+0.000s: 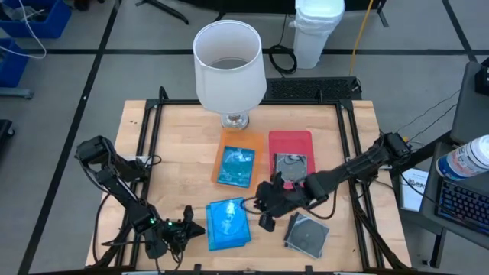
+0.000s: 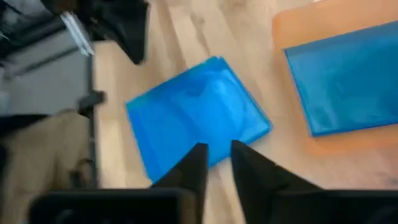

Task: Pick & place jewel cases by type
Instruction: Put the black CD case into the red bin

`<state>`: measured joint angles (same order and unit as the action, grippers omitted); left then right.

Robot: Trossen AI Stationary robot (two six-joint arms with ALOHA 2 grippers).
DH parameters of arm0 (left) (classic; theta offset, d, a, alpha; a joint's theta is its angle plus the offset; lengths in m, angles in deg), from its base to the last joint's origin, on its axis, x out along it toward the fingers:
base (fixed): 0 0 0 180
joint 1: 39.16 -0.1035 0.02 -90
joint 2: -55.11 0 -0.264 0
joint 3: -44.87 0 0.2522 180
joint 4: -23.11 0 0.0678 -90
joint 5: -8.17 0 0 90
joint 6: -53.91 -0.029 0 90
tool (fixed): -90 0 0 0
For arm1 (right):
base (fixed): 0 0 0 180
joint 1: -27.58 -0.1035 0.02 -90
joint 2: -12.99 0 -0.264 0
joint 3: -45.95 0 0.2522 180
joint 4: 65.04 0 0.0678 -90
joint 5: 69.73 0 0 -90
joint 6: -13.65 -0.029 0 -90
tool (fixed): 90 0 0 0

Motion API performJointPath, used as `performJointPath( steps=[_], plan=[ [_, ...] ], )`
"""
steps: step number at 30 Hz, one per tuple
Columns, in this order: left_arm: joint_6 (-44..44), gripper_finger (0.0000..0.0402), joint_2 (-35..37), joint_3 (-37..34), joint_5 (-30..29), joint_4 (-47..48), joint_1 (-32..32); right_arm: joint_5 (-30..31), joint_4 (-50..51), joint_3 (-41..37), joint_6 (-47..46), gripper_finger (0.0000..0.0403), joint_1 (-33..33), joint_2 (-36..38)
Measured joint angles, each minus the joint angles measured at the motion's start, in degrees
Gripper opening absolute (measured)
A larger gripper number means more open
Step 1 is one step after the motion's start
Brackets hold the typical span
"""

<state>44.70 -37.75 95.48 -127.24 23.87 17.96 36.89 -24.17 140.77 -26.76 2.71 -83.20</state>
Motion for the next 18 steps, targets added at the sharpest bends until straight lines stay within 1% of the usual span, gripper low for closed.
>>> performJointPath(
  steps=[1,3,7,10,12,15,16,17,18],
  plan=[
    [-0.26,0.0042,0.00,0.00,-0.59,-0.52,0.00,0.61,0.46,0.00,1.24,0.0026,-0.68,-0.08],
    [-0.31,0.0042,0.00,0.00,-2.21,-1.59,-0.11,1.85,0.72,0.00,4.28,0.0008,-1.89,-0.06],
    [-1.22,0.0042,0.00,0.00,-6.28,-4.32,-0.23,4.54,0.00,-1.80,10.04,0.0013,-4.19,0.05],
    [-2.41,0.0042,0.00,0.00,-9.25,-7.26,-0.22,11.85,-0.34,-5.20,15.20,0.0004,-6.65,0.42],
    [-3.62,0.0042,0.00,0.00,-9.72,-9.55,-0.25,14.83,-1.40,-8.56,15.81,0.0003,-8.31,2.20],
    [-5.86,0.0042,0.00,0.01,-9.76,-12.31,-0.59,14.93,-8.48,-16.28,15.22,0.0003,-10.40,6.43],
    [-5.79,0.0042,0.00,0.03,-9.74,-12.99,-0.81,15.82,-12.44,-19.35,15.63,0.0002,-10.98,7.78],
    [-5.45,0.0042,0.00,0.07,-9.75,-13.58,-1.14,17.91,-16.78,-22.27,15.94,0.0001,-11.68,9.08],
    [-5.16,0.0042,0.00,0.07,-9.89,-14.23,-1.55,21.43,-21.40,-25.52,15.95,0.0001,-12.53,10.52]
  ],
)
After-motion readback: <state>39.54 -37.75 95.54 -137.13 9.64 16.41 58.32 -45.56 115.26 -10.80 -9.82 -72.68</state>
